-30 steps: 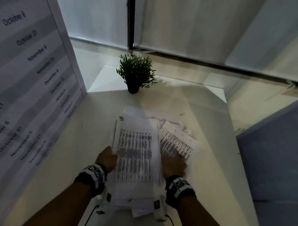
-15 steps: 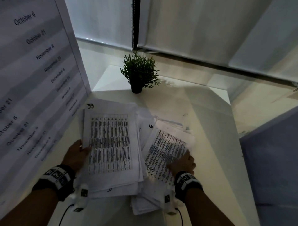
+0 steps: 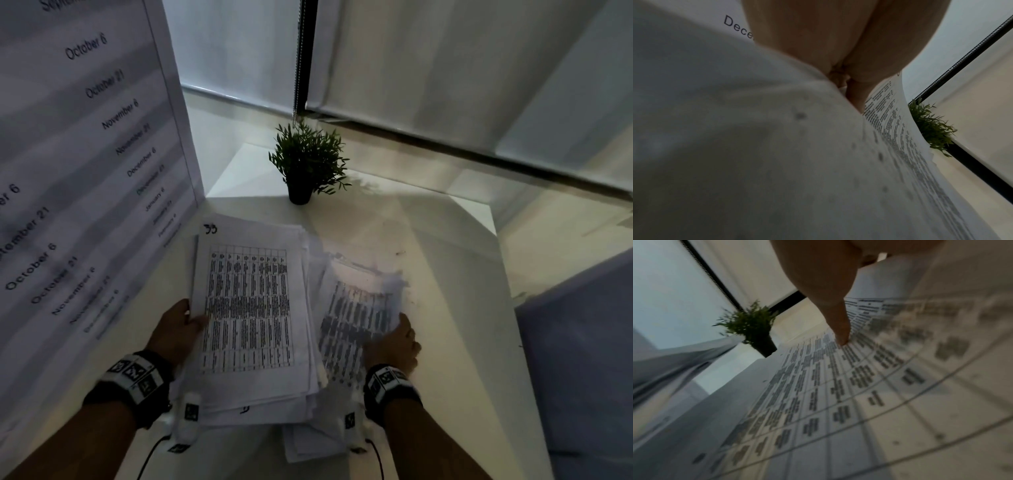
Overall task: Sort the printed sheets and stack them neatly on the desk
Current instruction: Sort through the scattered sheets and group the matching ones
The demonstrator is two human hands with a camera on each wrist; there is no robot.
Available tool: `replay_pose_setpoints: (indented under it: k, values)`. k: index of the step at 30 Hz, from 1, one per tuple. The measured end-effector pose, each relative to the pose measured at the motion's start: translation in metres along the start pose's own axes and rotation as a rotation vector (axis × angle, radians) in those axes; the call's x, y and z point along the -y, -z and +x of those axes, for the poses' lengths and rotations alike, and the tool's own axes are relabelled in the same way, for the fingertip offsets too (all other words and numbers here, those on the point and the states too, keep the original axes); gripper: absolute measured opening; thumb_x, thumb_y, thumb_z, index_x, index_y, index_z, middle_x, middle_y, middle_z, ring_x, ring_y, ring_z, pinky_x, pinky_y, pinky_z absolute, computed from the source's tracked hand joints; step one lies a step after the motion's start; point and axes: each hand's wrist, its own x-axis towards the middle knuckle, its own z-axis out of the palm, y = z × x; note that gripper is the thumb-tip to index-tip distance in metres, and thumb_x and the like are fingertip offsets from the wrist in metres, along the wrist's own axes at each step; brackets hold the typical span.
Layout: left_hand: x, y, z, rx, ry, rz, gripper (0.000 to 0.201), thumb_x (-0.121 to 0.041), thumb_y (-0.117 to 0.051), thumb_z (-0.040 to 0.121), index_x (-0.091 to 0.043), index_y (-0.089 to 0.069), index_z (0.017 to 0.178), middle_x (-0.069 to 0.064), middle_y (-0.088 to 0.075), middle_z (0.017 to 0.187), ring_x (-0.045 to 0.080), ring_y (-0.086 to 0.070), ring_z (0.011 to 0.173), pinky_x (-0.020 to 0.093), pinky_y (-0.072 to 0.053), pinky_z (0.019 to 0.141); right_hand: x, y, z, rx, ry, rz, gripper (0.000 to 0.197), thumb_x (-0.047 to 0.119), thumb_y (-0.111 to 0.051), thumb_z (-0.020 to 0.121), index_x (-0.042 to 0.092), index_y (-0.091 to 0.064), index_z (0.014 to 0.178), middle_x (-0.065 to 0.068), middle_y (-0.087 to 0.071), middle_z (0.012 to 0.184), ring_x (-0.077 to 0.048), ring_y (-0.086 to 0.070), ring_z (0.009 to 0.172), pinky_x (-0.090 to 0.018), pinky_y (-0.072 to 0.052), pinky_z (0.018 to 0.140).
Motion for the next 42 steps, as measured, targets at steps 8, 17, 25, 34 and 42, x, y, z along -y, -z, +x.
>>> replay_pose_setpoints:
  k: [8, 17, 25, 34, 42]
  values:
    - [0.004, -0.008, -0.001, 0.082, 0.054, -0.011, 0.026, -0.019, -0.06, 0.094, -0.016, -0.058, 0.12, 0.01, -0.067, 0.117, 0.032, -0.065, 0.103, 0.052, -0.051, 0.097, 0.015, 0.053, -0.01, 0.063, 0.179, 0.01, 0.017, 0.025, -0.058, 0.086, 0.012, -0.066, 0.094, -0.011, -0.07, 0.094, -0.03, -0.065, 0.082, -0.03, -0.05, 0.067]
    - [0.009, -0.052, -0.003, 0.134, 0.08, 0.241, 0.029, -0.015, -0.058, 0.094, -0.003, -0.056, 0.121, 0.015, -0.063, 0.123, 0.02, -0.056, 0.098, 0.027, -0.043, 0.085, 0.091, 0.172, -0.015, -0.063, 0.431, 0.322, 0.024, 0.028, -0.079, 0.076, 0.008, -0.072, 0.086, -0.01, -0.067, 0.073, -0.016, -0.06, 0.071, -0.029, -0.041, 0.062]
    - [-0.008, -0.046, 0.003, 0.185, 0.118, 0.144, 0.055, -0.04, -0.05, 0.097, -0.006, -0.043, 0.14, 0.011, -0.047, 0.145, 0.028, -0.049, 0.128, 0.042, -0.037, 0.111, 0.066, 0.016, -0.031, 0.43, 0.285, 0.092, 0.019, 0.034, -0.063, 0.091, 0.016, -0.068, 0.087, -0.008, -0.07, 0.09, -0.025, -0.066, 0.08, -0.037, -0.056, 0.08]
    - [0.004, -0.056, 0.002, 0.139, 0.054, 0.238, 0.059, -0.017, -0.06, 0.093, -0.007, -0.034, 0.145, 0.007, -0.047, 0.141, 0.023, -0.051, 0.122, 0.03, -0.038, 0.105, 0.02, 0.012, -0.017, 0.15, -0.177, -0.145, 0.092, 0.058, -0.067, 0.077, 0.013, -0.025, 0.146, -0.014, -0.026, 0.151, -0.039, -0.028, 0.134, -0.054, -0.032, 0.108]
    - [0.01, 0.007, 0.011, -0.03, 0.036, 0.13, 0.052, -0.009, -0.066, 0.088, -0.004, -0.045, 0.136, 0.015, -0.057, 0.132, 0.032, -0.058, 0.114, 0.047, -0.045, 0.103, 0.002, 0.005, -0.017, 0.142, 0.013, -0.138, 0.101, 0.047, -0.084, 0.063, 0.012, -0.033, 0.143, -0.013, -0.043, 0.143, -0.035, -0.039, 0.131, -0.049, -0.034, 0.108]
